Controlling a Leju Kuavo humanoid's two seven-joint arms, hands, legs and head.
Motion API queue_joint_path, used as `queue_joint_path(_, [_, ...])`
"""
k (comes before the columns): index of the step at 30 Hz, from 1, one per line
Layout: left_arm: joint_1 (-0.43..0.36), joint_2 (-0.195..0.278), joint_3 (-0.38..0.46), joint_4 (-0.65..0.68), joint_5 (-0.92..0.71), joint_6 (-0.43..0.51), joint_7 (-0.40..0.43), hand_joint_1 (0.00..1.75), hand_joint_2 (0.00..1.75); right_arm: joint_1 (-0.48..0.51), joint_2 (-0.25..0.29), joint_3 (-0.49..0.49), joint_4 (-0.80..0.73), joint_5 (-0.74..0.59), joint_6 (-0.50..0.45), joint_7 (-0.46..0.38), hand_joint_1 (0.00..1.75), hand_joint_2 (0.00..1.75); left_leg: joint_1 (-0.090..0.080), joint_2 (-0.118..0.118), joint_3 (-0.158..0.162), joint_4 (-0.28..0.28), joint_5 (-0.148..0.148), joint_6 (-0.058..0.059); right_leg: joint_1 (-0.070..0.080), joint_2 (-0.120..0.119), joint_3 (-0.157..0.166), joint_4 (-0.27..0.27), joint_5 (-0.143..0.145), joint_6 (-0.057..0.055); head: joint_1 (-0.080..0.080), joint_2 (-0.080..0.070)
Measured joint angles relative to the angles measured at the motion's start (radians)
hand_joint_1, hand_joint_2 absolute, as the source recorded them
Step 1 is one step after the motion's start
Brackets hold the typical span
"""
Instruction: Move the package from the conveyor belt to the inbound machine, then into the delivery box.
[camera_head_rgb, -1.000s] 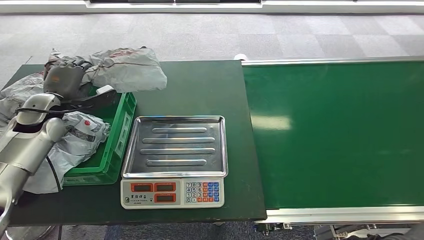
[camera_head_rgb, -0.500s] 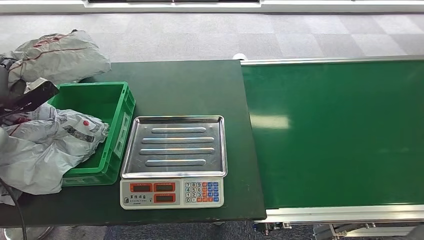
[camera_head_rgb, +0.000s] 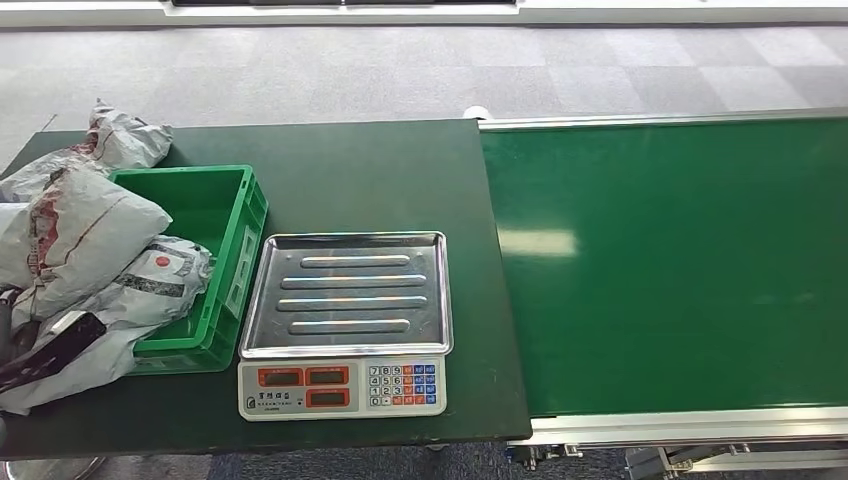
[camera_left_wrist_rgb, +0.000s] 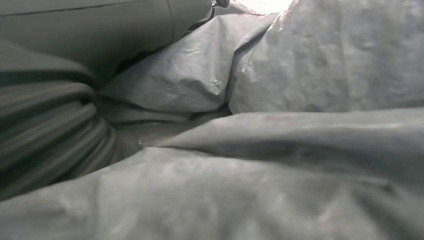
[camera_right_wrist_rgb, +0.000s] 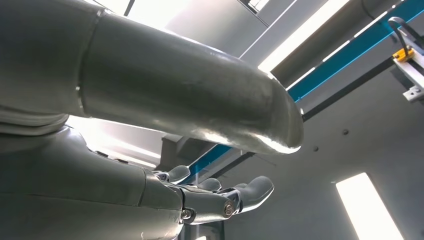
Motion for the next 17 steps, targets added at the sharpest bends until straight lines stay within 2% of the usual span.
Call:
queue_joint_path(1, [0.010,-0.009,0.013,-0.010,-0.013,-0.013,0.004,0.00,0.00,0.001,0.000,0.000,0.000,0.000,0.000,0.000,0.00,0.00,0.000,0.000,-0.001,0.000,-0.001,0.000,0.000,-0.001,0.002,0.000,-0.001,0.000,0.000,0.000])
queue_joint_path(4, [0.024,-0.040,0.040,-0.032,-0.063,-0.058,0.011,0.00,0.00,0.005,0.001,-0.001,0.000,-0.012,0.000,0.000,0.00,0.00,-0.002,-0.003,0.002,-0.001,-0.004,0.001,-0.001,-0.004,0.007,0.000,-0.005,0.001,0.000,0.000])
queue_joint_path(9, [0.018,-0.108,0.084,-0.052,-0.029,-0.042,-0.017,0.00,0.00,0.021,0.001,-0.015,0.000,-0.042,0.000,0.000,0.00,0.00,-0.003,-0.014,0.011,-0.001,-0.003,0.003,-0.003,-0.014,0.015,0.000,-0.008,0.003,0.000,0.000])
queue_joint_path(13, [0.039,-0.160,0.103,-0.130,0.102,-0.019,-0.062,0.00,0.00,0.038,0.001,-0.026,0.000,-0.061,0.000,0.000,0.00,0.00,-0.003,-0.018,0.014,-0.001,-0.001,0.004,-0.003,-0.018,0.015,0.000,-0.008,0.003,0.000,0.000])
queue_joint_path(17, [0.073,-0.220,0.104,-0.299,0.312,0.062,-0.142,0.00,0.00,0.047,0.003,-0.039,0.001,-0.081,0.000,0.000,0.00,0.00,-0.003,-0.018,0.009,0.001,-0.001,0.003,-0.002,-0.018,0.012,0.000,-0.006,0.004,0.000,0.000])
